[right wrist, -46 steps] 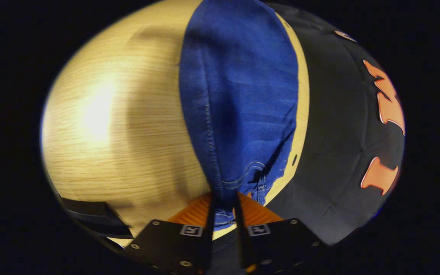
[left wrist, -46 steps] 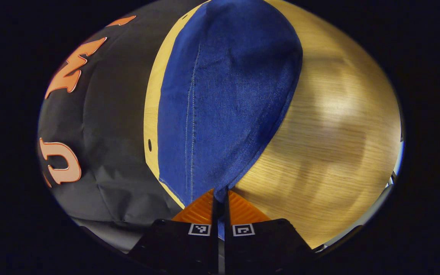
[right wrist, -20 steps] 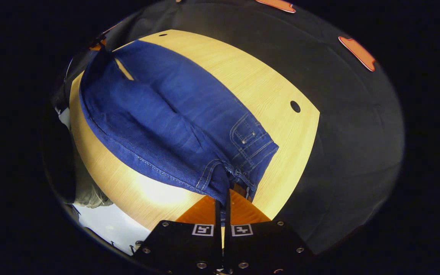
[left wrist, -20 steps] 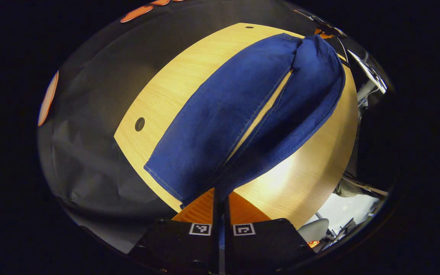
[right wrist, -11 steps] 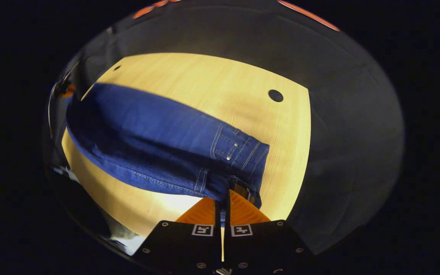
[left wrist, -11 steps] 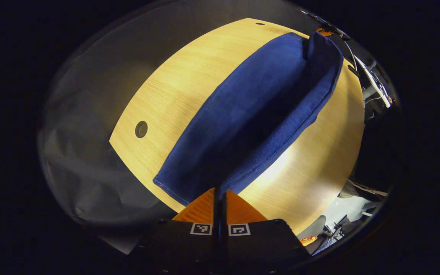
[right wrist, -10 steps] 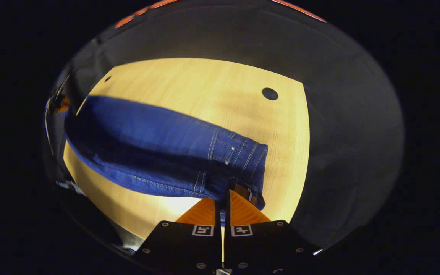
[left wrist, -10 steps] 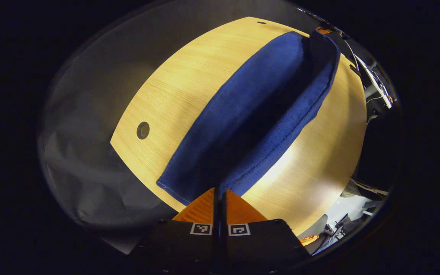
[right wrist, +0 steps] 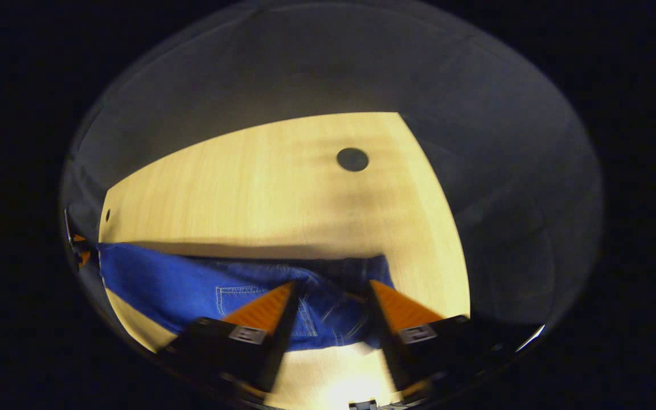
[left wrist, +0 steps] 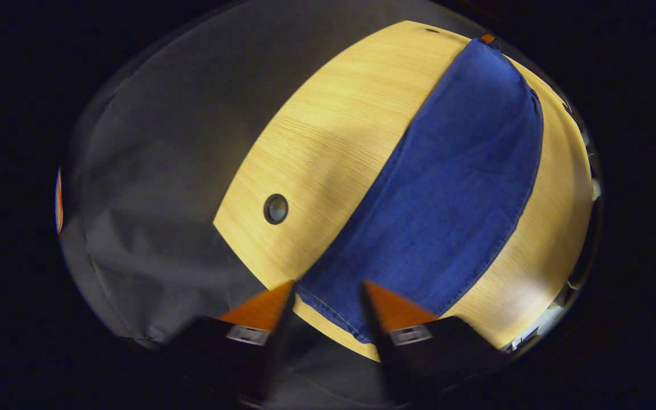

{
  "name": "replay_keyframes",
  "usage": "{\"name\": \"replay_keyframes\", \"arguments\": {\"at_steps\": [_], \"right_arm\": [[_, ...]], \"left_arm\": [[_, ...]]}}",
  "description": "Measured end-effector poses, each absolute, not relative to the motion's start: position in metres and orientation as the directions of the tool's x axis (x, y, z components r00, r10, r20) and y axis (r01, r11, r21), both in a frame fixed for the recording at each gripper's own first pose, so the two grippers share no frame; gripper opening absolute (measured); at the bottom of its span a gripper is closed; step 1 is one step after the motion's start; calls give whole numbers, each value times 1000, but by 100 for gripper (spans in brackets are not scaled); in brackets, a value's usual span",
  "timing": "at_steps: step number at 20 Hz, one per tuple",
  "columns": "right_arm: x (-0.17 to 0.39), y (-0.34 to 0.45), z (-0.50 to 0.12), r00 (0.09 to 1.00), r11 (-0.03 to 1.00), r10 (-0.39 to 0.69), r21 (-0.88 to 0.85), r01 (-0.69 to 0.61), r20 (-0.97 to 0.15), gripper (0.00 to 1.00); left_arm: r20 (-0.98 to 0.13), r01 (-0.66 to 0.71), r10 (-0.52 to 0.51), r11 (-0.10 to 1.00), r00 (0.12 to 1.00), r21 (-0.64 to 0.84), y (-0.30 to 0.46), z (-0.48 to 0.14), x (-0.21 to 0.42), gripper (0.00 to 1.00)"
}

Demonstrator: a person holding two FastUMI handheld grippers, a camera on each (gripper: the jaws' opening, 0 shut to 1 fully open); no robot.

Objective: Grasp the waist and the cuffs of the jeans and fold them to make the two legs overlap; first hold the waist and fold one-third of the jeans toward the cuffs, then hold the cuffs and fold the remaining one-third in the same direction to finish folding.

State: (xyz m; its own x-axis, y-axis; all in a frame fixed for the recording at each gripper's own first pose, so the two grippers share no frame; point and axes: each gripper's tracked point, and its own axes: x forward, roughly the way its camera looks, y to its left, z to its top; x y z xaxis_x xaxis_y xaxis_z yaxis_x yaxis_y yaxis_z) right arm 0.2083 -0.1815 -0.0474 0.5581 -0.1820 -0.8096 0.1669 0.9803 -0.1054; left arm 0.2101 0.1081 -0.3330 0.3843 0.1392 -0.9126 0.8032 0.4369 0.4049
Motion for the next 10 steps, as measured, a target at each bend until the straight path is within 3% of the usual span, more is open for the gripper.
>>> {"name": "replay_keyframes", "arguments": {"at_steps": [2, 3, 7, 10], "right_arm": [[212, -199, -4, 614, 972, -190, -59, 227, -766, 100], [203, -205, 22, 642, 968, -186, -25, 251, -744, 100], [169, -225, 101, 755, 952, -131, 131, 277, -642, 100], [156, -244, 119, 797, 944, -134, 169, 284, -589, 99]], "left_arm": [[-896, 780, 102, 457, 431, 427, 94, -317, 204, 94], [-883, 762, 78, 475, 463, 441, 93, -309, 208, 99], [-786, 638, -27, 601, 618, 481, 81, -273, 206, 99], [-711, 576, -130, 692, 692, 434, 65, -245, 194, 99]]}}
